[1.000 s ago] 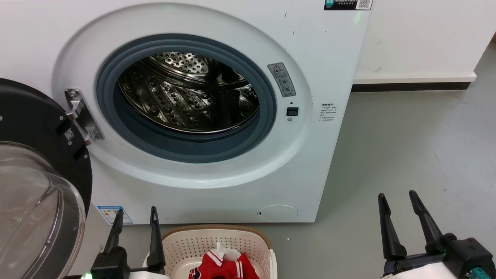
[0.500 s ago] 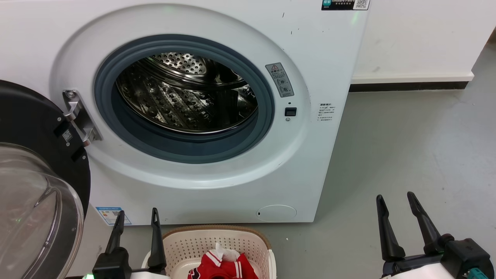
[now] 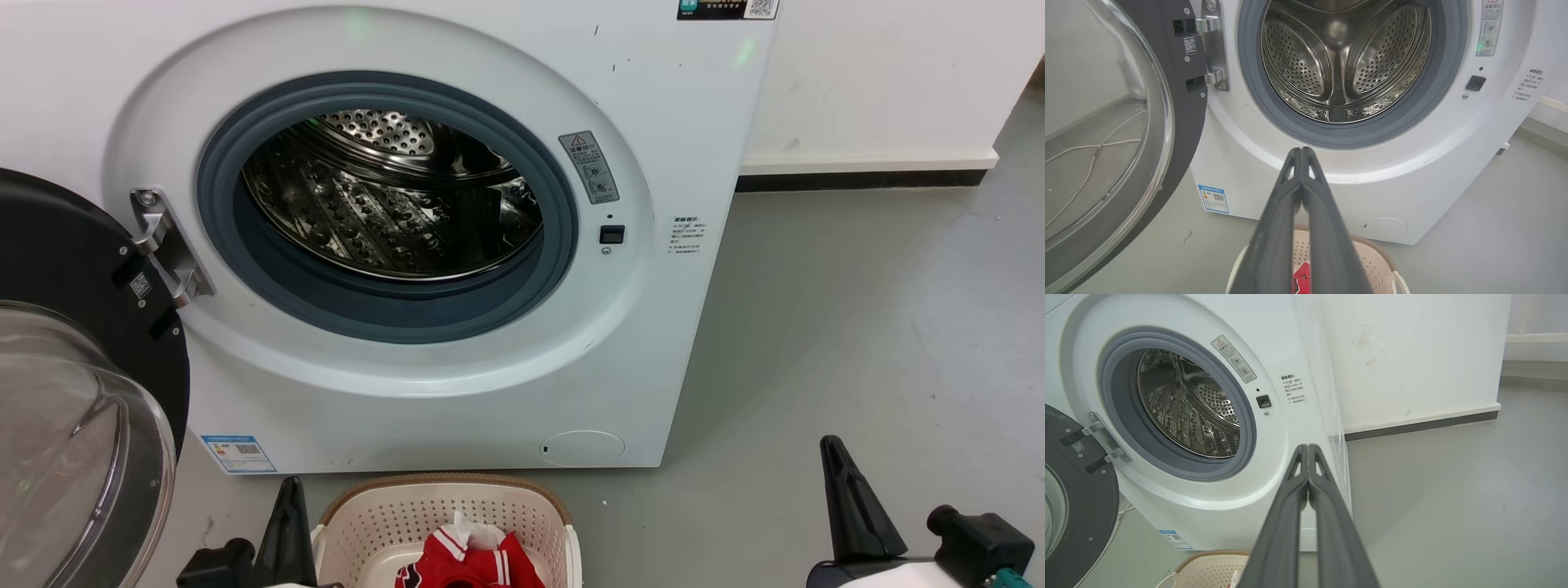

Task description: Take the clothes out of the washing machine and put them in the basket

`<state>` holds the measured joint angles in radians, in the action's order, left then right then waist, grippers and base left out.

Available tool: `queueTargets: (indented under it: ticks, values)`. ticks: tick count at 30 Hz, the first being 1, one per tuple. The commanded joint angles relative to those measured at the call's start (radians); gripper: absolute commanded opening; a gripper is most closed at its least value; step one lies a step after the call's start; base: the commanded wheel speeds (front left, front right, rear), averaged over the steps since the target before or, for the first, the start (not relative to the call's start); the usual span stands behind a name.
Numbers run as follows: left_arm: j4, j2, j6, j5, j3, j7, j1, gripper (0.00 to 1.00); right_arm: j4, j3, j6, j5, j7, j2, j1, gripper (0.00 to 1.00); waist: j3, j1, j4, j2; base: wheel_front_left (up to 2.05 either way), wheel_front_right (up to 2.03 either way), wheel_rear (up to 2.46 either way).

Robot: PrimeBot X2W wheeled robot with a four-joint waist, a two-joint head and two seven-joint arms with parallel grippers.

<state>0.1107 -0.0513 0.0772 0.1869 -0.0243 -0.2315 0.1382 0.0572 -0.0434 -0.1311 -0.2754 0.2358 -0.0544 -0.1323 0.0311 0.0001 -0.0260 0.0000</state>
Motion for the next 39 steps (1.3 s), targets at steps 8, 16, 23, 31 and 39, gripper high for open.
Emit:
queueTargets:
  ticks: [8, 16, 23, 31, 39]
  values:
    - [0.008, -0.005, -0.031, 0.204, 0.018, 0.042, -0.054, 0.00, 0.013, 0.007, 0.000, -0.202, -0.035, -0.016, 0.052, 0.00, -0.003, 0.0000, 0.002, 0.0000, 0.00, 0.00, 0.00]
    - [0.020, -0.007, -0.049, 0.330, 0.028, 0.071, -0.074, 0.00, 0.030, 0.012, 0.000, -0.326, -0.059, -0.021, 0.072, 0.00, -0.005, -0.0001, 0.004, 0.0000, 0.00, 0.00, 0.00]
    - [0.031, -0.008, -0.066, 0.446, 0.037, 0.098, -0.093, 0.00, 0.046, 0.019, 0.000, -0.439, -0.082, -0.025, 0.091, 0.00, -0.007, -0.0001, 0.005, 0.0000, 0.00, 0.00, 0.00]
    - [0.044, -0.009, -0.084, 0.569, 0.048, 0.126, -0.113, 0.00, 0.062, 0.027, 0.000, -0.557, -0.108, -0.029, 0.110, 0.00, -0.009, -0.0001, 0.007, 0.0000, 0.00, 0.00, 0.00]
    - [0.055, -0.010, -0.100, 0.680, 0.057, 0.153, -0.131, 0.00, 0.078, 0.035, 0.000, -0.665, -0.133, -0.031, 0.127, 0.00, -0.011, -0.0001, 0.009, 0.0000, 0.00, 0.00, 0.00]
